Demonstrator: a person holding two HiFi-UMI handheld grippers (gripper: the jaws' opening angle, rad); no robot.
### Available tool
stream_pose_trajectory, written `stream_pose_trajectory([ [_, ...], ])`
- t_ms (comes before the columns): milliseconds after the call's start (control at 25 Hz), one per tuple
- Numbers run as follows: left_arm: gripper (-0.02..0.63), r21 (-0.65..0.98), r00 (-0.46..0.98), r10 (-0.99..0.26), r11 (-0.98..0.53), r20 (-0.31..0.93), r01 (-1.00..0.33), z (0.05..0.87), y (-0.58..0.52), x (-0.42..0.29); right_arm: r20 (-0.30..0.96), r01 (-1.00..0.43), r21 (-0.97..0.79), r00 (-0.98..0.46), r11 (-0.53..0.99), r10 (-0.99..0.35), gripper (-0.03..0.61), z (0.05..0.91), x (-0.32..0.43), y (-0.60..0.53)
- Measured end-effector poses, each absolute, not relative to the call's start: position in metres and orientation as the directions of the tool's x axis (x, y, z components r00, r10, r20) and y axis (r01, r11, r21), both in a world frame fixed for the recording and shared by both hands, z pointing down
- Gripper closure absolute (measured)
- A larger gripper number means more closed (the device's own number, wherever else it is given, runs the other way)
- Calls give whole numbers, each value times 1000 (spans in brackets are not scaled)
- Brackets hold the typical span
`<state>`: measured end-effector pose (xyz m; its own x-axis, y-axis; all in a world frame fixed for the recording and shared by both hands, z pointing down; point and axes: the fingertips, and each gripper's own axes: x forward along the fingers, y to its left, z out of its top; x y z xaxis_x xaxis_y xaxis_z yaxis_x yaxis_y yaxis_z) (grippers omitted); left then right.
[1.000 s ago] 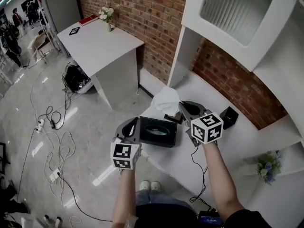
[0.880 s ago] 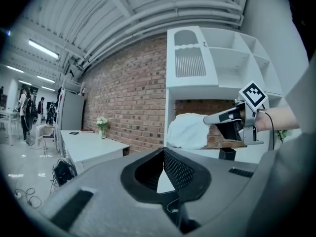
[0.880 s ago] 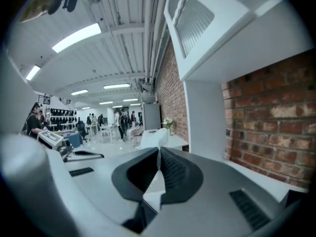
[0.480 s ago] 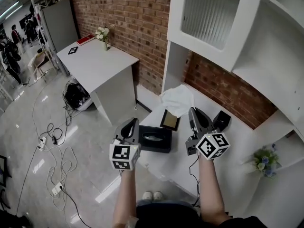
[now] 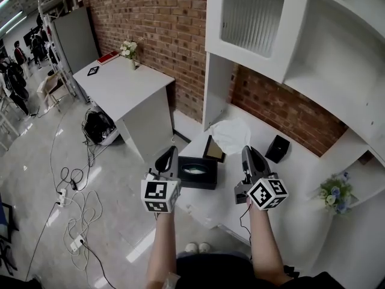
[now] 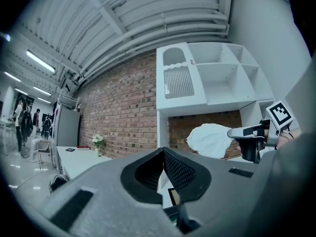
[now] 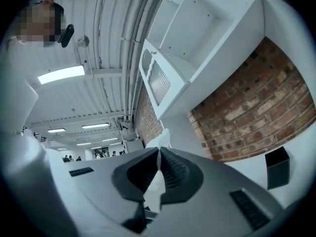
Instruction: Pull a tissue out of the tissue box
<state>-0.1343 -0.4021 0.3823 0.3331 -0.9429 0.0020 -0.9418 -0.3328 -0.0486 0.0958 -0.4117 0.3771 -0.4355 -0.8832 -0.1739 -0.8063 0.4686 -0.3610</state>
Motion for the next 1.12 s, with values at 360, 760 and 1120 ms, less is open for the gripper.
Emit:
stream_pose_trajectory([
  [360, 604, -51, 338, -941, -338, 1, -940, 383, -393, -132, -149, -819, -326, -449, 473, -881, 575, 383, 88, -399],
  [760, 604, -46, 340, -941, -340, 10, -939, 387, -390, -130, -121, -821, -296, -474, 488, -872, 575, 388, 81, -395],
  [1120, 604, -48, 337, -941, -338, 21, -940, 393, -389, -132, -113, -814, -288, -494, 504, -862, 575, 391, 74, -395],
])
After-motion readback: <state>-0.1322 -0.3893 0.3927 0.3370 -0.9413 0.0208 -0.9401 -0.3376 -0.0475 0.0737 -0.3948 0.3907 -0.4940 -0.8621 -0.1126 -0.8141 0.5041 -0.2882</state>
